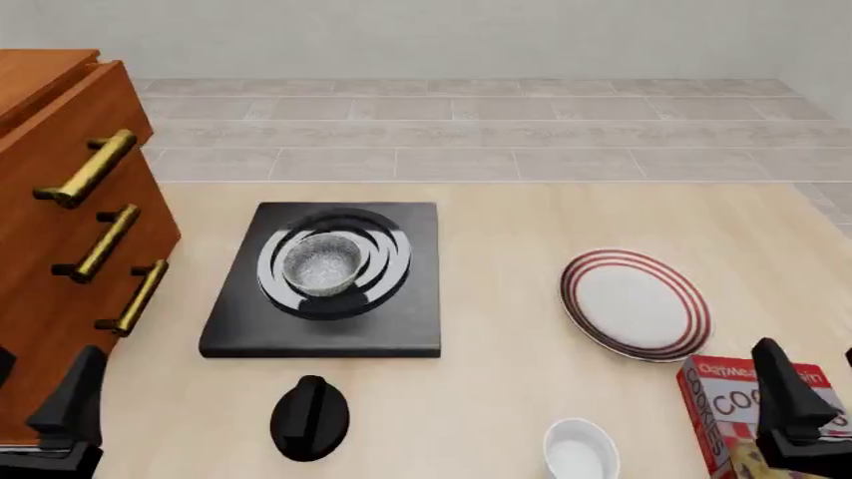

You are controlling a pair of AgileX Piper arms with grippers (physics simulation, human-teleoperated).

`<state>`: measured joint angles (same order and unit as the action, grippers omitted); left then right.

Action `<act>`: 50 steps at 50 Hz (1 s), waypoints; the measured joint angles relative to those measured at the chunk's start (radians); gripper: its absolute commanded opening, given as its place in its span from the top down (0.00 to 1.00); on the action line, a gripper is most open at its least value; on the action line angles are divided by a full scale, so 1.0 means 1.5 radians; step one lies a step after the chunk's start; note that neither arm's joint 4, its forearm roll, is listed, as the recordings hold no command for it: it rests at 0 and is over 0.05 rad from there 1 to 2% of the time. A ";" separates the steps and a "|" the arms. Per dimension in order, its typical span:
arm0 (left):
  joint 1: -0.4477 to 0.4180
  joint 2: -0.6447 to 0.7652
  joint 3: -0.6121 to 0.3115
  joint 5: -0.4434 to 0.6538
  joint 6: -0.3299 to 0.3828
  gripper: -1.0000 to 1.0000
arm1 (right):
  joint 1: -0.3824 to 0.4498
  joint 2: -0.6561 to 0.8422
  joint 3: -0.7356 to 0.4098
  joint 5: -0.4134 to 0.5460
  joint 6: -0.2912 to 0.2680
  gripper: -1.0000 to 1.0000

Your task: Pick the akita bowl on the stove and place it on the plate.

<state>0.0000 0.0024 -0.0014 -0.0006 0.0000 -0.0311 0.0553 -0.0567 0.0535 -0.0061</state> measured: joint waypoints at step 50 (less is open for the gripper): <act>0.000 0.003 -0.002 -0.001 0.000 0.00 | 0.146 0.209 -0.153 -0.033 0.009 0.00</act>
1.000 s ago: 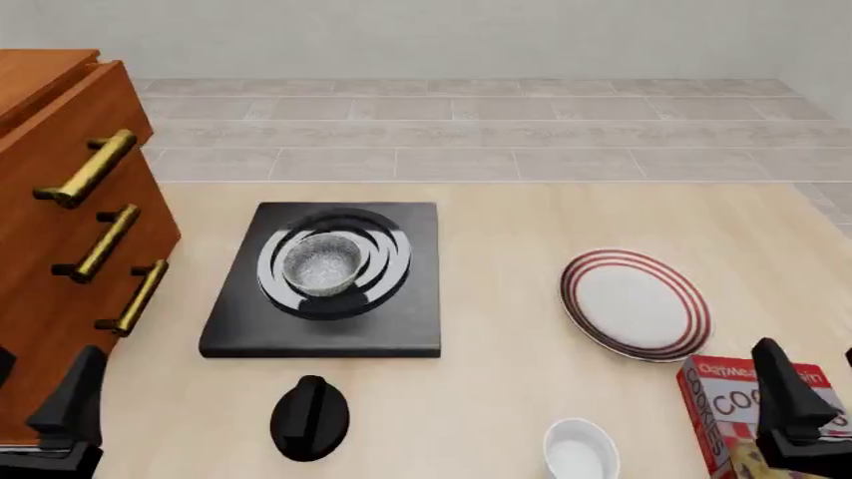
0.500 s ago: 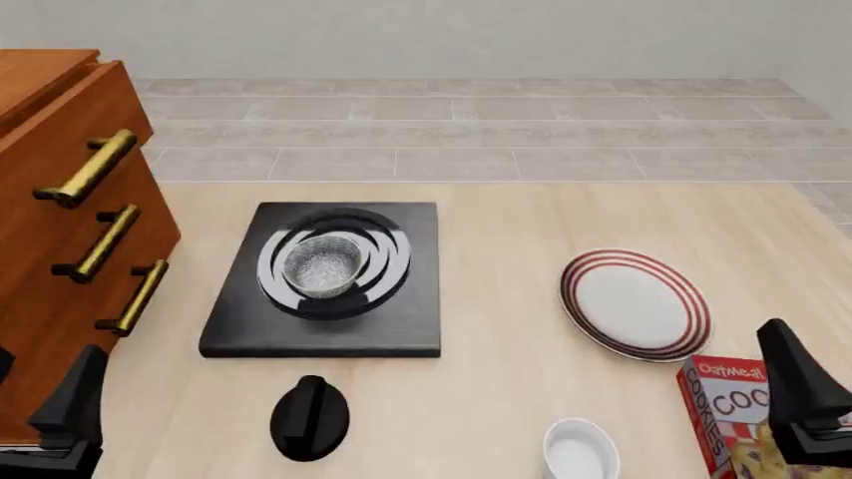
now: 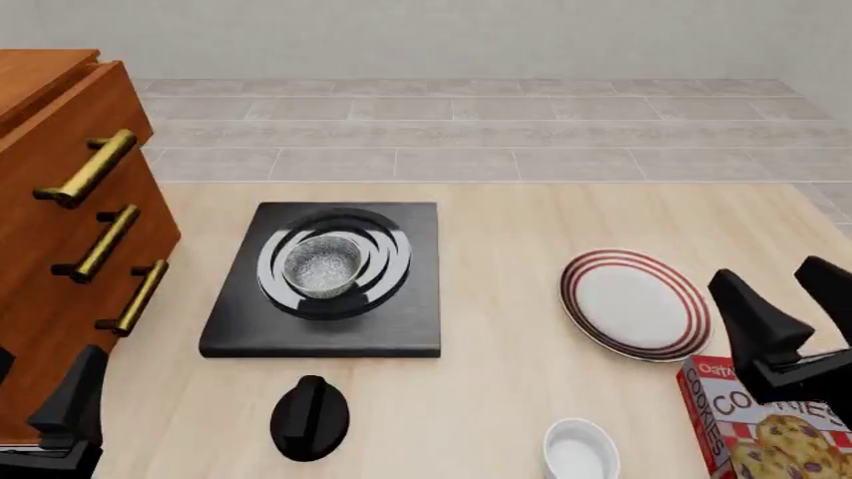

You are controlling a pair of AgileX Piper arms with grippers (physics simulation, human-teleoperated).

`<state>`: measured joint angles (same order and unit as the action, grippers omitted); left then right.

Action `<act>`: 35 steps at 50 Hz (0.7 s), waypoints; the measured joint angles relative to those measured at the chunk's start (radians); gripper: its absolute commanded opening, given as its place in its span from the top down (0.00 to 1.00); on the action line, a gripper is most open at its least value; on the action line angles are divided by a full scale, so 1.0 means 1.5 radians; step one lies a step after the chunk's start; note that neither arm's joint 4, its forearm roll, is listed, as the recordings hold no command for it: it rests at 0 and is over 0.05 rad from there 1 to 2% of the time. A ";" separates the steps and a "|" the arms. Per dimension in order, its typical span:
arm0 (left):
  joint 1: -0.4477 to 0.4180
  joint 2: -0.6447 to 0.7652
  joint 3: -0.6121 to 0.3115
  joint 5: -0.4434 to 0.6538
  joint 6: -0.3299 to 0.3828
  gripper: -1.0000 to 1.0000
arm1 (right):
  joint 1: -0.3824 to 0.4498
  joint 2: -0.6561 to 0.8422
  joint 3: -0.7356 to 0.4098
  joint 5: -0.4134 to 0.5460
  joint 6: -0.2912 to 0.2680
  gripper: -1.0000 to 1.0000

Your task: Pick the akita bowl on the stove and place it on the plate.

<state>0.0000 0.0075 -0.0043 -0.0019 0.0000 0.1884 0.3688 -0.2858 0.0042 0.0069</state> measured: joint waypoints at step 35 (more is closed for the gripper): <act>0.000 0.000 0.000 0.000 0.000 0.00 | 0.130 0.346 -0.214 -0.055 0.017 0.00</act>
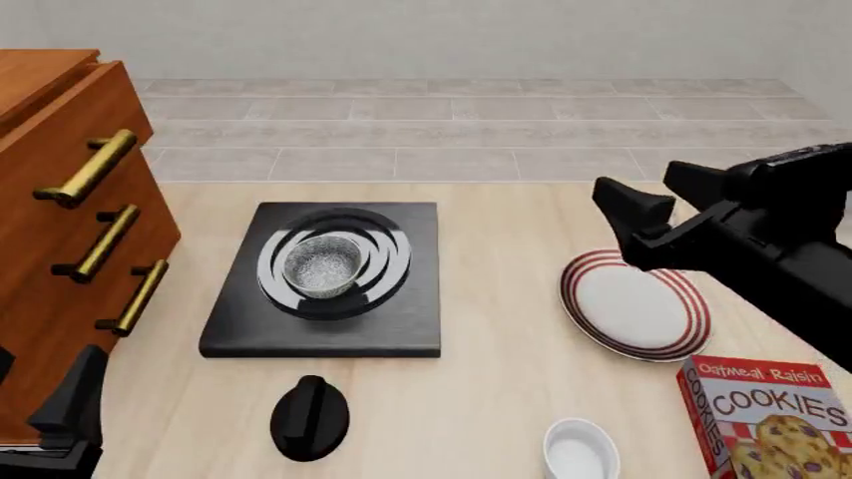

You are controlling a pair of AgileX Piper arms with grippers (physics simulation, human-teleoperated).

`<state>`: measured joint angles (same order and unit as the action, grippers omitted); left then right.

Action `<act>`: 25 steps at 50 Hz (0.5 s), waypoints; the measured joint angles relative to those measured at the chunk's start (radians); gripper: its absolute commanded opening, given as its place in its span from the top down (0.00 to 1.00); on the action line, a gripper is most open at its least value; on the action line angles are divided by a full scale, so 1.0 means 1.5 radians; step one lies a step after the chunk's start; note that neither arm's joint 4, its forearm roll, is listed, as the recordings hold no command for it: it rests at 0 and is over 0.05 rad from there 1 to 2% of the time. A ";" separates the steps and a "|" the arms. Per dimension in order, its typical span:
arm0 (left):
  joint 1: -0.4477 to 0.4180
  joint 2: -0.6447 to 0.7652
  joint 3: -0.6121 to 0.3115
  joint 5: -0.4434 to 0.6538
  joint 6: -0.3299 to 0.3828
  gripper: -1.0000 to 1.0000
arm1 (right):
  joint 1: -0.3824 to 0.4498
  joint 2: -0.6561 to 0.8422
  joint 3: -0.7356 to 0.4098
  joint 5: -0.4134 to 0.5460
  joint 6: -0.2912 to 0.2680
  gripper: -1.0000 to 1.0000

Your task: Pick the akita bowl on the stove and place it on the plate.

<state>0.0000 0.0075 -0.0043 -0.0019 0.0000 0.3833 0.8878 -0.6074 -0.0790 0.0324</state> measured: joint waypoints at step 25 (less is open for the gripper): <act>0.000 0.000 0.000 0.000 0.000 0.00 | 0.090 0.224 -0.137 -0.033 0.026 0.00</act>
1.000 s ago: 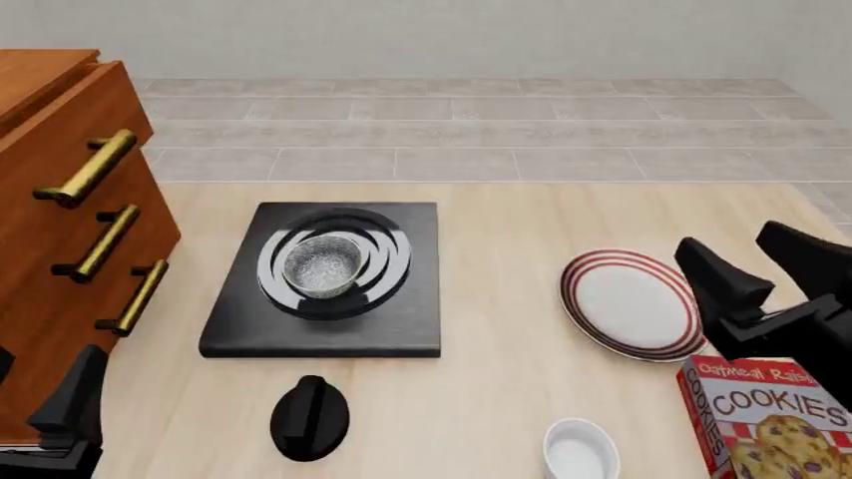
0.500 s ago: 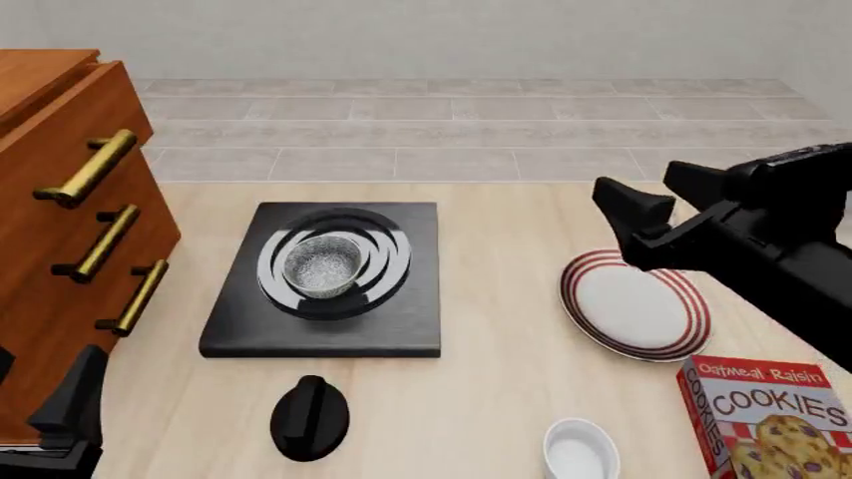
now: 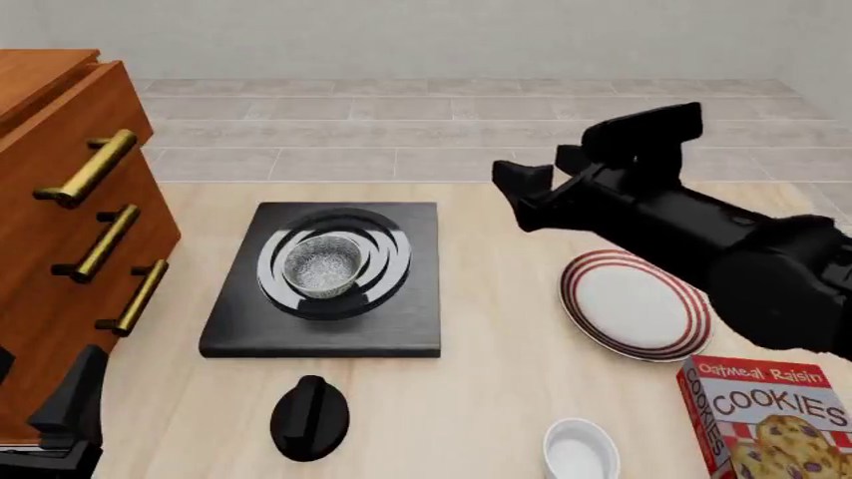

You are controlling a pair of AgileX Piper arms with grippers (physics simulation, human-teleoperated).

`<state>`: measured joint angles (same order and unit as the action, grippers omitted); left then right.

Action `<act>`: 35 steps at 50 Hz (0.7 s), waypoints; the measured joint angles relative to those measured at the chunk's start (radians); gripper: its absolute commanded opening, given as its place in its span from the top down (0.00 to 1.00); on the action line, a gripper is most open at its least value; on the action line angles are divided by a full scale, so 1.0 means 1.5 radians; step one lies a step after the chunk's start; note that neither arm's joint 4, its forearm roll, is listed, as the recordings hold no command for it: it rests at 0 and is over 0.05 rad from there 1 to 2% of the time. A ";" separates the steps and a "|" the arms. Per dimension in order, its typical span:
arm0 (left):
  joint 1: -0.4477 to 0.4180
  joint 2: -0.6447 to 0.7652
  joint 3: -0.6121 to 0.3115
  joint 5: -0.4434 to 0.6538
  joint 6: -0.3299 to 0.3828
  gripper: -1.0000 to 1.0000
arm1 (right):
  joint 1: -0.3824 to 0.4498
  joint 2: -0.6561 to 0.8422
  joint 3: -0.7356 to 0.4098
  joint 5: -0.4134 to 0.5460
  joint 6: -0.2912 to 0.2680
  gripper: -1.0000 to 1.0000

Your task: Pick the akita bowl on the stove and place it on the plate.

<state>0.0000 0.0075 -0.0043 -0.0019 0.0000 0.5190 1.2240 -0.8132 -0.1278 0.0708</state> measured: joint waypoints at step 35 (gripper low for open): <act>0.000 0.000 0.000 0.000 0.000 0.00 | 0.110 0.253 -0.204 0.034 0.046 0.00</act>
<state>0.0000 0.0075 -0.0043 -0.0019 0.0000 0.6846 1.6034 -1.1187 -0.0769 0.1396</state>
